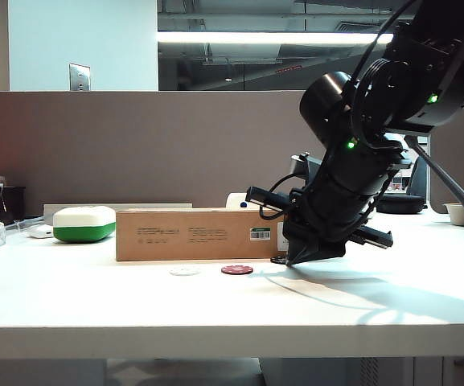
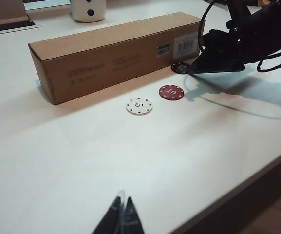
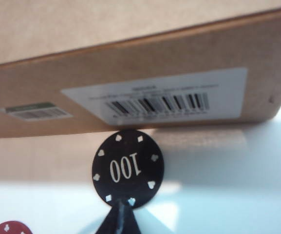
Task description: Push the chip with the highest value in the row forward next to the rectangular box.
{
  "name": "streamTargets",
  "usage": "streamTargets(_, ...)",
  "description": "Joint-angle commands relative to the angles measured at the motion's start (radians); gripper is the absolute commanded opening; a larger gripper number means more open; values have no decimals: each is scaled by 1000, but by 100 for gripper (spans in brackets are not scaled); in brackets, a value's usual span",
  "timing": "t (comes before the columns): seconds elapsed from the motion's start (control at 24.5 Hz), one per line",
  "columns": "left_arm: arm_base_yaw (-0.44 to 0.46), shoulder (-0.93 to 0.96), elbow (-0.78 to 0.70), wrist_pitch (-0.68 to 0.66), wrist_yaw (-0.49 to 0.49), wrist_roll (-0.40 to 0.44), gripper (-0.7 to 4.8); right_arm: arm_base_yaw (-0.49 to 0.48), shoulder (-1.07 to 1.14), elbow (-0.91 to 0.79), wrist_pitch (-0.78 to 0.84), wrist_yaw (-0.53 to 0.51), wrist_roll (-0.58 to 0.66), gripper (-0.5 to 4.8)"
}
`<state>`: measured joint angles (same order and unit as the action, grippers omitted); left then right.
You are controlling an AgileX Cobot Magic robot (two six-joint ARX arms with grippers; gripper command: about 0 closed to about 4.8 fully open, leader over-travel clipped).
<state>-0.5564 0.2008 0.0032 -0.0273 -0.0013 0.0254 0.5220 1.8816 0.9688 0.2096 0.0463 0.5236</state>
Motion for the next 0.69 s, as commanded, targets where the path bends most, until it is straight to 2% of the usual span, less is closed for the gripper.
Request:
streamTargets(0.04,1,-1,4,6,2,0,-5,7,-26,-4,-67,-14,7,-5)
streamTargets(0.45,3,-3,4,6,2,0,-5,12,-175,-7,-191,27,-30,-5)
streamTargets(0.53,5,-16,5,6,3,0,-5,41,-240,-19,-233,93,-81,-5)
streamTargets(0.69,58,-43,5,6,5,1,-5,80,-343,-36,-288,114,-114,-5)
